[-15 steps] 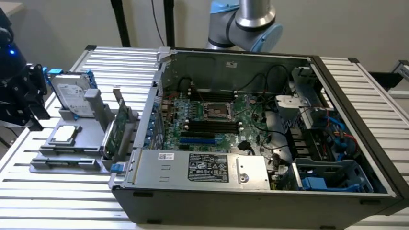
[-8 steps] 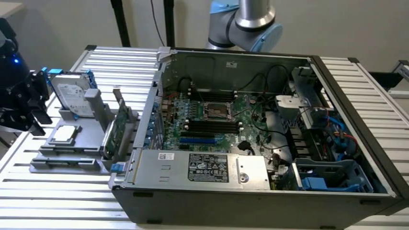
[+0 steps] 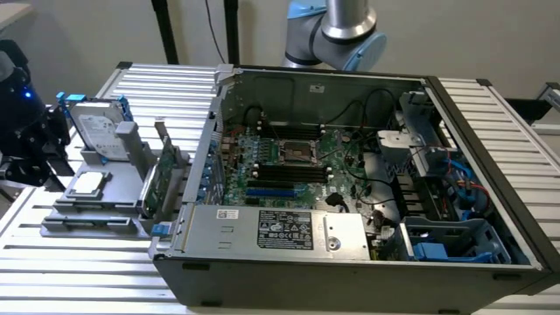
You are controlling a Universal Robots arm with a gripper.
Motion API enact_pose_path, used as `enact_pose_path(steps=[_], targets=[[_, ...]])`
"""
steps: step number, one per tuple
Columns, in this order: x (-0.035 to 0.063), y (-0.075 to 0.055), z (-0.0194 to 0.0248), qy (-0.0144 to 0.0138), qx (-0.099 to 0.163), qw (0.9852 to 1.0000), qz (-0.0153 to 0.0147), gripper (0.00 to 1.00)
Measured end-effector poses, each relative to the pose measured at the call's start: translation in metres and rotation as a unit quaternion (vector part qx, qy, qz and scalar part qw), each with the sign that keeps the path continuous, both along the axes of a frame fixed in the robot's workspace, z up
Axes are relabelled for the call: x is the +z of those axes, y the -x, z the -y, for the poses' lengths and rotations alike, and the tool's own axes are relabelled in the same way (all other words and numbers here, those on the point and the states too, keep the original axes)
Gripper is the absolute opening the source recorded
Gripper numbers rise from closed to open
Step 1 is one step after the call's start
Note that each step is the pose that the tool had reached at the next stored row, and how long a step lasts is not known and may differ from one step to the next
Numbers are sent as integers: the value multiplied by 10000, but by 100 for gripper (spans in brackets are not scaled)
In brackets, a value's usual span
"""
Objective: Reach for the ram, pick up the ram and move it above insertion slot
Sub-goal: 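Pick up the ram and move it above insertion slot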
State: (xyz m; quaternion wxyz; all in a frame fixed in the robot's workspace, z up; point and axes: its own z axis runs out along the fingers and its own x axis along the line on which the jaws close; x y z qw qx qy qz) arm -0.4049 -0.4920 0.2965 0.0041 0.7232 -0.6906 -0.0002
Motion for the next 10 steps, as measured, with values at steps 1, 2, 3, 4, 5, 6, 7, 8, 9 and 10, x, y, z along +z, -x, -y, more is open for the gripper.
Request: enact_pose_path(steps=[1,2,3,4,5,6,7,8,9,10], targets=[[-19,2,0,0,0,10000,1,36],[-36,5,0,0,0,10000,0,36],[-54,7,0,0,0,10000,0,36],[-72,9,0,0,0,10000,0,36],[-90,12,0,0,0,10000,0,36],[-109,14,0,0,0,10000,0,36],[-128,16,0,0,0,10000,0,36],[-147,17,0,-1,0,10000,1,36],[-164,18,0,0,0,10000,1,36],[-183,18,0,0,0,10000,0,36]])
